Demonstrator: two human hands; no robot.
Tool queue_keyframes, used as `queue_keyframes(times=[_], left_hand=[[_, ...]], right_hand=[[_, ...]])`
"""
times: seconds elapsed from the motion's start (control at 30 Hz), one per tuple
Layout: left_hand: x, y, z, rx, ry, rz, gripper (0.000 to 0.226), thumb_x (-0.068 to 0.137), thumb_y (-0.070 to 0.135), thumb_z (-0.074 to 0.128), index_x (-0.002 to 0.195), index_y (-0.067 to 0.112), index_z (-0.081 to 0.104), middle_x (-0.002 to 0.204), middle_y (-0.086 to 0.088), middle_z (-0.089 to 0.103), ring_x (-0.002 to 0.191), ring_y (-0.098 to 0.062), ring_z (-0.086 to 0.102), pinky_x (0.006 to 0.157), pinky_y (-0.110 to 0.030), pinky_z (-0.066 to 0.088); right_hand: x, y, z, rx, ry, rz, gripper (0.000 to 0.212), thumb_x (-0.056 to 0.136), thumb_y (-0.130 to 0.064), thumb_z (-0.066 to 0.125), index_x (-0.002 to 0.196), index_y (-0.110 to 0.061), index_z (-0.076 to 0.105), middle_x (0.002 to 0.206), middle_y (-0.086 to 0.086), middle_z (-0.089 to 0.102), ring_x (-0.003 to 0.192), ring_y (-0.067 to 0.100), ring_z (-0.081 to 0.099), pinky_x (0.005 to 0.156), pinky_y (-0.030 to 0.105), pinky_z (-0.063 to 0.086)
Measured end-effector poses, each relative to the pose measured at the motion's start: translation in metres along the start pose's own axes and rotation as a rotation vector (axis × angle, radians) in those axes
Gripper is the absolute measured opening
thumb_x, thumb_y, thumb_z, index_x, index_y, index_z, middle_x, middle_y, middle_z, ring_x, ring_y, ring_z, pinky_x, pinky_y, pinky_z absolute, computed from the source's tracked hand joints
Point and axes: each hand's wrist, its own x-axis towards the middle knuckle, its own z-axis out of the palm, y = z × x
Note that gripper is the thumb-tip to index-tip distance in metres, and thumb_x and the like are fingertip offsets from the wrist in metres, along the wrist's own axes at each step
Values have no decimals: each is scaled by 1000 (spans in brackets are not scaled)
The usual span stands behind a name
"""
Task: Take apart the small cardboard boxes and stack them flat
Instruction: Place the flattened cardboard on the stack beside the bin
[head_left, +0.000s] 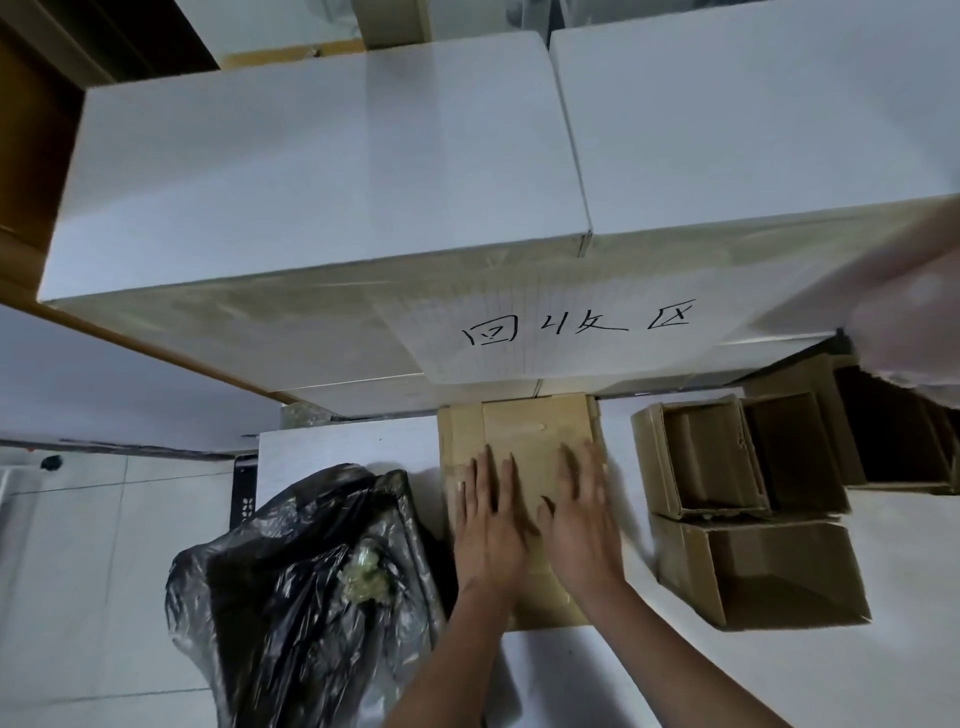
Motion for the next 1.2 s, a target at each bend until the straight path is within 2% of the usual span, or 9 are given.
queue_keyframes(times=[0.07, 0.17, 0.27, 0.47, 0.67, 0.8, 0.93, 1.13, 1.2], left_hand=[[4, -2, 13, 40, 12, -11, 64, 106, 40, 14, 155, 25, -23, 158, 1, -38, 148, -17, -31, 122, -40, -16], [5, -5, 27, 71, 83, -13, 64, 107, 41, 16, 157, 22, -19, 163, 0, -30, 150, -16, -25, 121, -38, -16], [6, -10, 38, 101, 153, -4, 64, 107, 40, 21, 159, 19, -11, 166, -3, -21, 153, -18, -17, 123, -39, -13], [8, -13, 49, 118, 222, 12, 63, 106, 40, 20, 161, 16, 0, 168, -7, -7, 155, -22, -6, 125, -42, -1], [6, -10, 42, 124, 119, -13, 63, 106, 41, 16, 159, 18, -10, 166, -4, -20, 153, -20, -19, 124, -42, -7], [3, -3, 20, 174, -13, -28, 62, 105, 42, 7, 156, 19, -20, 163, -4, -28, 149, -21, -27, 124, -44, -10], [-11, 12, -23, 168, -78, -44, 60, 106, 40, 9, 159, 17, -8, 167, -5, -11, 153, -22, -13, 125, -46, -1], [-67, 35, -75, 158, -44, 36, 60, 107, 40, 13, 159, 10, 13, 166, -11, 14, 154, -26, 9, 124, -46, 8], [-88, 40, -85, 169, -32, 72, 61, 108, 43, 13, 158, 9, 19, 165, -12, 20, 153, -27, 15, 124, -46, 13]], right_hand=[[4, 1, 13, -114, -81, -148, 73, 101, -38, 28, 156, -14, -14, 162, 10, -23, 152, 25, -15, 125, 41, -1], [6, 8, 25, -139, -74, -179, 64, 101, -40, 4, 155, -13, -14, 163, 7, -21, 151, 21, -17, 124, 39, -2], [6, 13, 35, -135, -18, -176, 65, 102, -42, 7, 158, -12, -4, 166, 8, -8, 153, 21, -8, 123, 41, 8], [10, 19, 46, -167, 19, -205, 64, 104, -44, 4, 158, -10, 2, 166, 10, -3, 154, 22, -3, 124, 46, 14], [5, 17, 35, -181, -44, -194, 63, 103, -42, 6, 157, -13, -7, 165, 7, -13, 152, 20, -15, 125, 43, 4], [6, 5, 17, -200, -151, -131, 67, 104, -39, 20, 156, -15, -14, 164, 5, -21, 150, 18, -22, 124, 41, -6], [-6, -6, -23, -144, -175, -94, 68, 104, -33, 32, 158, -13, -5, 165, 10, -9, 152, 22, -9, 121, 39, -4], [-53, -16, -90, -115, -186, -79, 58, 105, -36, 31, 155, -10, 20, 160, 12, 28, 145, 28, 31, 119, 39, 24], [-76, -18, -107, -167, -199, -70, 57, 105, -39, 30, 153, -8, 26, 155, 14, 36, 141, 30, 36, 115, 40, 28]])
